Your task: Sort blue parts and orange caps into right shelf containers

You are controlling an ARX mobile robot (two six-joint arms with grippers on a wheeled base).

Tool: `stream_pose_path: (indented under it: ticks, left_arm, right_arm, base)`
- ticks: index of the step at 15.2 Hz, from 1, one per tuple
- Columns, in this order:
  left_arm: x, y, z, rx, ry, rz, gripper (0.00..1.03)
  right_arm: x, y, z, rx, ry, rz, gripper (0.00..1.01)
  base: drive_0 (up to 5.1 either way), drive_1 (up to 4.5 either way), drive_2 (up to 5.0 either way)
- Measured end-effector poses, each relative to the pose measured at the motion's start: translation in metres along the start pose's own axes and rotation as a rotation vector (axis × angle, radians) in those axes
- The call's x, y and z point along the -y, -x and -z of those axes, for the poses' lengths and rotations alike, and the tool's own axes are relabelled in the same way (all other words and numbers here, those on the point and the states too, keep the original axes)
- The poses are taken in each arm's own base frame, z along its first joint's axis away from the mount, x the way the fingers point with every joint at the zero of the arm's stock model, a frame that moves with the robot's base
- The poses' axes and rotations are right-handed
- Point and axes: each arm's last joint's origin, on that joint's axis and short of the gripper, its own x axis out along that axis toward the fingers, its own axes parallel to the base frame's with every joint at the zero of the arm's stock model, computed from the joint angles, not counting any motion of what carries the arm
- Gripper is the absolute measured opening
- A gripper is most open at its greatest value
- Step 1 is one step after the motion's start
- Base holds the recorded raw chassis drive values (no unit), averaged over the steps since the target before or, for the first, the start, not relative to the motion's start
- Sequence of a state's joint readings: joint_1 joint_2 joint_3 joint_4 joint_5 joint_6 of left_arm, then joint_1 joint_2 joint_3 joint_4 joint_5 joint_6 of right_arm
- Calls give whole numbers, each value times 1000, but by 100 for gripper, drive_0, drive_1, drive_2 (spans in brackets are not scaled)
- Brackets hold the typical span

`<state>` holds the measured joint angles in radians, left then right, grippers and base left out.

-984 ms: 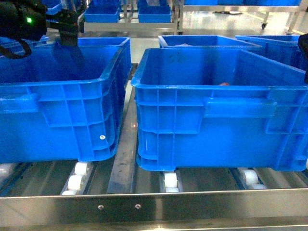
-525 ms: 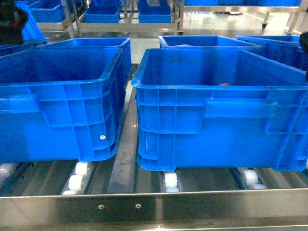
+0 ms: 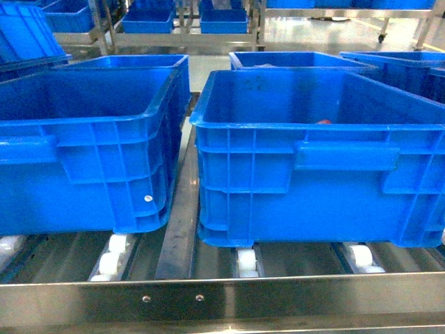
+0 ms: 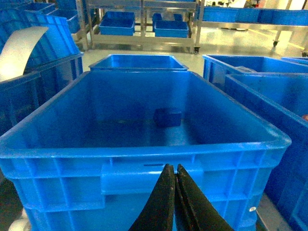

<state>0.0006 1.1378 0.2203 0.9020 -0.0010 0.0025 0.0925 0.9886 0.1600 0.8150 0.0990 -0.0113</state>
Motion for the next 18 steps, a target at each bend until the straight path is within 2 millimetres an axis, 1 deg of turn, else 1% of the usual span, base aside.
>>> stream_pose_path:
  ticks: [2,3,4,5,6,7,8,10,18]
  left_arm:
    - [0,16,3,8,-1,1,2]
    - [0,22,6,5,-1,1,2]
    - [0,30,9,-2,-1,1,2]
    - [0,35,10,2,-1,2,2]
    - [0,41,11,10,-1,1,2]
    - [0,45,16,33,-1,1,2]
    - [0,50,25,-23,-1,1,2]
    - [0,58,21,10,-1,1,2]
    - [0,81,14,26,-1,1,2]
  right_arm:
    - [5,13,4,1,-2,-13,2]
    - [13,17,5,5,-3,-2,2]
    - [15,23,7,5,-5,12,2]
    - [15,28,10,0,-5,-1,2]
    - [14,32,13,39,-5,-4,2]
    - [14,35,20,0,-5,-5,2]
    - [14,38,21,-13,-5,-4,2]
    - [14,45,16,18,-6,-4,2]
    - [14,64,13,22,-6,-4,2]
  base:
    - [0,0,0]
    - [0,0,0]
    - [0,0,0]
    - [0,0,0]
    - [0,0,0]
    - [0,0,0]
    - [0,0,0]
    - [0,0,0]
    - [0,0,0]
